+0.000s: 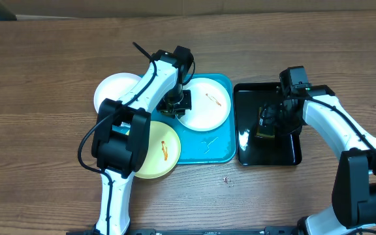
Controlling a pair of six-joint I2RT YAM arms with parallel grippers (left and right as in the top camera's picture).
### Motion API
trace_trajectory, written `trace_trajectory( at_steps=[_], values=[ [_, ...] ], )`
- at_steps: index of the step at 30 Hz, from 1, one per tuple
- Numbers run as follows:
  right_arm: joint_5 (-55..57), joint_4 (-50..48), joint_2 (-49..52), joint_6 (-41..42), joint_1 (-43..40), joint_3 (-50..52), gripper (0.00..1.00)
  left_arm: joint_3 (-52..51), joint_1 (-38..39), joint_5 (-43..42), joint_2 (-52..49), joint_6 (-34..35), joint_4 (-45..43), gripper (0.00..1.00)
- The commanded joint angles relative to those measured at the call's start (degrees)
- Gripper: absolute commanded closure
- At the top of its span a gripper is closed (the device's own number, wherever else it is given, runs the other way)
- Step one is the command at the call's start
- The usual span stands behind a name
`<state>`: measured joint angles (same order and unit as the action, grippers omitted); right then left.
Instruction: Clean dirty plates on tray and stack at the side
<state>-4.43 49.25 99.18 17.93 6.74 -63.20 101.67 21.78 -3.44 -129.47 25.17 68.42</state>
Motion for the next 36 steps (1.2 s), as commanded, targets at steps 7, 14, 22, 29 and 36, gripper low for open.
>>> trace_trajectory(
  at_steps=[7, 14, 22, 29, 36],
  values=[
    [0.6, 0.8, -0.1, -0.1, 0.0, 0.3, 0.30, -0.5, -0.1, 10.0, -0.5, -9.8, -1.4, 0.91],
    [0.9, 1.4, -0.1, 0.6, 0.5, 0.7, 0.32, -0.5, -0.1, 7.7, -0.5, -9.7, -3.0, 0.71],
    [1.0, -6.1, -0.1, 2.0, 4.0, 7.9, 0.41, -0.5, -0.1, 6.3, -0.5, -9.5, -4.2, 0.66],
    [-1.1, -8.4, -0.3, 3.1, 5.1, 9.7, 0.96, -0.5, -0.1, 6.4, -0.5, -9.5, -4.2, 0.64],
    [-0.9, 4.9, -0.5, 1.3, 4.8, -6.1, 0.46, -0.5, -0.1, 6.4, -0.5, -9.5, -4.2, 0.48]
  ],
)
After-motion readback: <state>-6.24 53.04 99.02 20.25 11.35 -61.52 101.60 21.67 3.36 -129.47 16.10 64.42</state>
